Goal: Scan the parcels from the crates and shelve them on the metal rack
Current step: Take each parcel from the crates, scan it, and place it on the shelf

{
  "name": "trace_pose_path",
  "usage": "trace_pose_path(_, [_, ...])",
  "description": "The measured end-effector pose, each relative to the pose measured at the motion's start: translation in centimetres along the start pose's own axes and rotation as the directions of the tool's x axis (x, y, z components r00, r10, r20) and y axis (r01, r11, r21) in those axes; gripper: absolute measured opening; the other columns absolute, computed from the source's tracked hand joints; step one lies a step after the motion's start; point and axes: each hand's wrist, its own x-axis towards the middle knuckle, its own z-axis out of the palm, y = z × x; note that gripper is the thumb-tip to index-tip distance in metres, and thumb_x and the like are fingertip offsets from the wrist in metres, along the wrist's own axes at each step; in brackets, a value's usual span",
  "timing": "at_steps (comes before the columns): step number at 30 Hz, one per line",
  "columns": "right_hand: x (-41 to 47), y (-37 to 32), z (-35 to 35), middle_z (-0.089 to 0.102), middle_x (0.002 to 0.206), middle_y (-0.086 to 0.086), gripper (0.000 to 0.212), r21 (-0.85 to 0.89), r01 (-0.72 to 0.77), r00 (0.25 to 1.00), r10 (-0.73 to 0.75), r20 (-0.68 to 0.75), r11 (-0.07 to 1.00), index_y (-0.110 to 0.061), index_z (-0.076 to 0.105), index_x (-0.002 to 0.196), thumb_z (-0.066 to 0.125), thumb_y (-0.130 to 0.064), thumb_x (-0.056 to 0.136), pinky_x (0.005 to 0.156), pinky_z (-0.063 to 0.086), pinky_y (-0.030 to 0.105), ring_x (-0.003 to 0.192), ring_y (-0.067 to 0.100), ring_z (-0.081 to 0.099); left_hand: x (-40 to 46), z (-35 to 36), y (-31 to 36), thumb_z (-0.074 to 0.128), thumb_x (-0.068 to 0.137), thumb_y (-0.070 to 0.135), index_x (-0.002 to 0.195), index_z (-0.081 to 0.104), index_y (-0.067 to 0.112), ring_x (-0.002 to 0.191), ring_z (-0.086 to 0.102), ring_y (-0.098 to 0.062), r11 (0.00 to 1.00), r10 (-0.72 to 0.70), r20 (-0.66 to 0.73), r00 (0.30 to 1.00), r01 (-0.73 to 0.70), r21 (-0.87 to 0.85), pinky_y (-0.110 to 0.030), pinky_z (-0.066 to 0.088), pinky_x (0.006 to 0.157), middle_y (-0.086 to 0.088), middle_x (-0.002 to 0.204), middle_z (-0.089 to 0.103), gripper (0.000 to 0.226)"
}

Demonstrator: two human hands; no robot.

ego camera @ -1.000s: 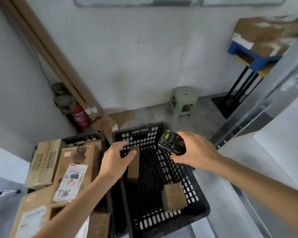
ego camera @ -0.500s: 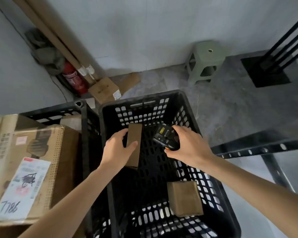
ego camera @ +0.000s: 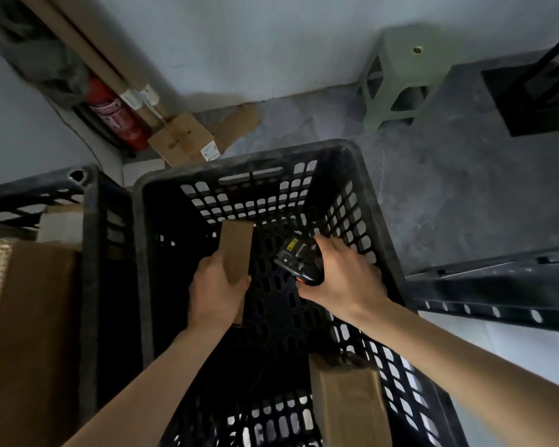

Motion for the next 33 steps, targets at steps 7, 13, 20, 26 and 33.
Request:
trace_pose_path(7, [1.0,0.9,1.9,0.059,0.127,-0.005,0.082,0.026,0.016,1.000,-0.015,-0.014,1.000,-0.025,0.042,0.148,0.076,-0.056,0.080,0.087,0.057,0.038,0.110,0.019,0.064,0.6,2.5,-0.9,0.081,0.084,0.031,0.151,0.038,0.017,0.122,0.058,-0.032,0.995,-0.068,-0.019,0.997,0.070,0.075,-0.044,0.053,0.090,-0.010,0.140,0.050,0.080])
trace_pose_path(13, [1.0,1.2,2.4,0.060,0.120,-0.007,0.079,0.035,0.033,0.999,-0.032,-0.024,0.999,-0.025,0.046,0.145,0.076,-0.057,0.079,0.084,0.058,0.038,0.104,0.017,0.065,0.5,2.7,-0.9,0.077,0.086,0.030,0.157,0.031,0.022,0.117,0.059,-0.035,0.996,-0.041,-0.054,0.998,0.046,0.081,-0.045,0.051,0.090,-0.012,0.134,0.051,0.085])
trace_pose_path(20, [-0.1,0.4,-0.2,0.061,0.109,-0.012,0.059,0.132,0.014,1.000,-0.012,-0.019,0.991,-0.030,0.055,0.127,0.078,-0.053,0.077,0.079,0.058,0.032,0.096,0.011,0.064,-1.1,-2.0,0.6,0.079,0.086,0.022,0.156,0.034,0.025,0.125,0.054,-0.024,0.994,0.014,-0.060,0.998,-0.020,-0.111,-0.032,0.045,0.098,-0.007,0.141,0.052,0.083])
trace_pose_path(26, [-2.4,-1.9,-4.8,0.060,0.106,-0.017,0.060,0.145,0.027,0.997,-0.016,-0.075,0.989,-0.035,0.055,0.125,0.077,-0.058,0.074,0.080,0.059,0.035,0.094,0.007,0.063,-4.7,-7.9,1.9,0.082,0.083,0.027,0.150,0.042,0.037,0.117,0.055,-0.011,0.955,0.063,-0.071,0.996,-0.081,-0.286,-0.032,0.052,0.093,0.010,0.134,0.056,0.079])
trace_pose_path(33, [-7.2,-6.6,-11.4,0.062,0.105,-0.021,0.062,0.266,0.072,0.988,-0.031,-0.154,0.961,-0.040,0.056,0.123,0.075,-0.065,0.069,0.084,0.058,0.036,0.098,0.002,0.062,-9.9,-15.7,4.2,0.084,0.081,0.027,0.142,0.047,0.048,0.113,0.062,-0.007,0.873,0.168,-0.058,0.984,-0.176,-0.455,-0.038,0.056,0.093,0.021,0.128,0.059,0.075])
